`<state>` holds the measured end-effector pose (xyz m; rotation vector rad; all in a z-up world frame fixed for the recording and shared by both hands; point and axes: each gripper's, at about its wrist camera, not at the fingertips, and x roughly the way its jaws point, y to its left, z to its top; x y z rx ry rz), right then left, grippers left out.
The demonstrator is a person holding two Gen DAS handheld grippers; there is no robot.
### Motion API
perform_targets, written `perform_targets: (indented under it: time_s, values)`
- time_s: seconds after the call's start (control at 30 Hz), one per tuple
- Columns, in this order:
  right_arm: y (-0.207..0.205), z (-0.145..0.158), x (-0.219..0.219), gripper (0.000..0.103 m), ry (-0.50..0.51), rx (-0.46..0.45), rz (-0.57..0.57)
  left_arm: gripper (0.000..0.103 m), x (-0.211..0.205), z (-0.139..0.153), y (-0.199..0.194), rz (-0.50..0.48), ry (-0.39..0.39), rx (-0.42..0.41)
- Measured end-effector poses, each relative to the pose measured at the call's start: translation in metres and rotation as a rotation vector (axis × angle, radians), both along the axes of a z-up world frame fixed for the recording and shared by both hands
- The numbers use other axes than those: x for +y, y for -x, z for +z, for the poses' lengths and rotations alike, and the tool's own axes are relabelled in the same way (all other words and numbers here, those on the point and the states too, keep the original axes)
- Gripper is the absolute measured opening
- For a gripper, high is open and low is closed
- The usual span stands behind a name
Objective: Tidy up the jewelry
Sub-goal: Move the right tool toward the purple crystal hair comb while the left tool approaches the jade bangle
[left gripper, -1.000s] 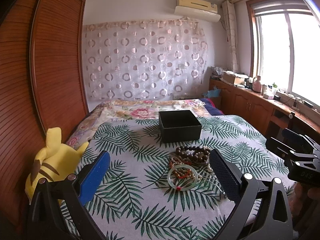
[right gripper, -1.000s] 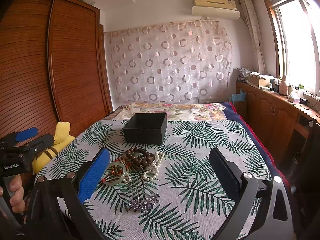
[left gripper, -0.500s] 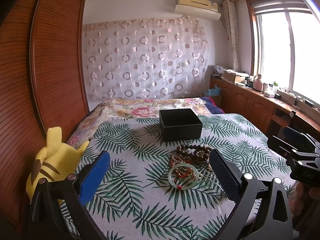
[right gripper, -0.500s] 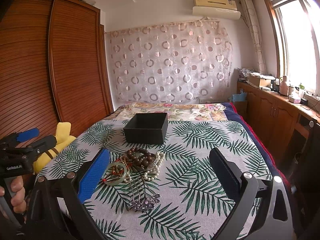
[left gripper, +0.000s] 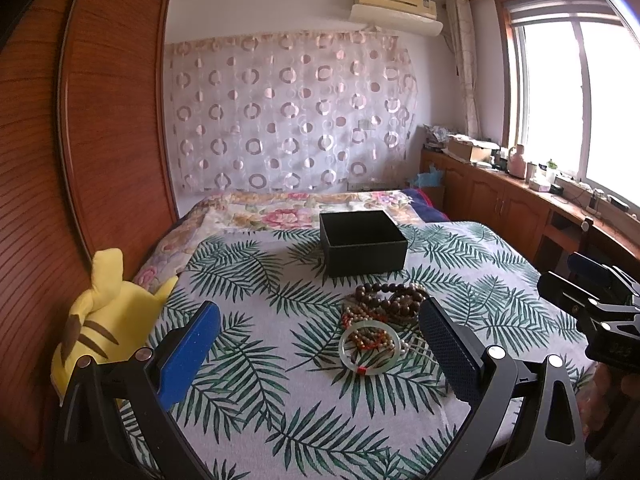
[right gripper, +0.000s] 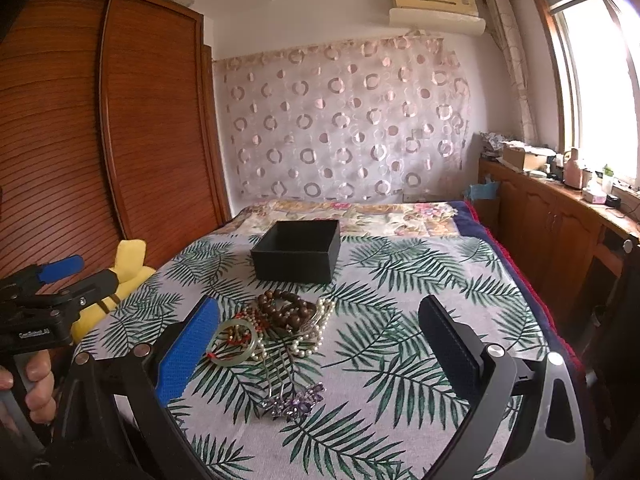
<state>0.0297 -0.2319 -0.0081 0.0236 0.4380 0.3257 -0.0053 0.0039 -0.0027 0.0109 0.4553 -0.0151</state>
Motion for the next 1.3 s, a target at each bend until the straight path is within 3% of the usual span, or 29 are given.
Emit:
perform_targets:
  time_s: [0.2, 0.43, 0.67, 0.93, 1.2, 1.3]
  values:
    - [-0.008, -0.015, -0.001, 0.100, 0.015, 0.029, 0.037, 0.096, 0.005, -0.013, -0.010, -0.018, 0.012, 0.048]
    - [-0.019, -0.034, 0.002, 0.080, 0.051, 0.087, 0.089, 0.096, 0.011, -0.031, -0.020, -0.040, 0.028, 0.115]
    - [-0.029, -0.060, 0.002, 0.073, 0.092, 0.147, 0.116, 0.096, 0.011, -0.058, -0.035, -0.081, 0.043, 0.207]
    - [-0.034, -0.085, -0.001, 0.070, 0.103, 0.212, 0.144, 0.096, -0.005, -0.088, -0.063, -0.152, 0.037, 0.307]
    - [-0.034, -0.093, -0.002, 0.070, 0.115, 0.239, 0.158, 0.095, -0.021, -0.098, -0.091, -0.225, 0.044, 0.366]
    - [-0.034, -0.095, -0.001, 0.070, 0.120, 0.245, 0.166, 0.088, -0.026, -0.101, -0.100, -0.245, 0.040, 0.386]
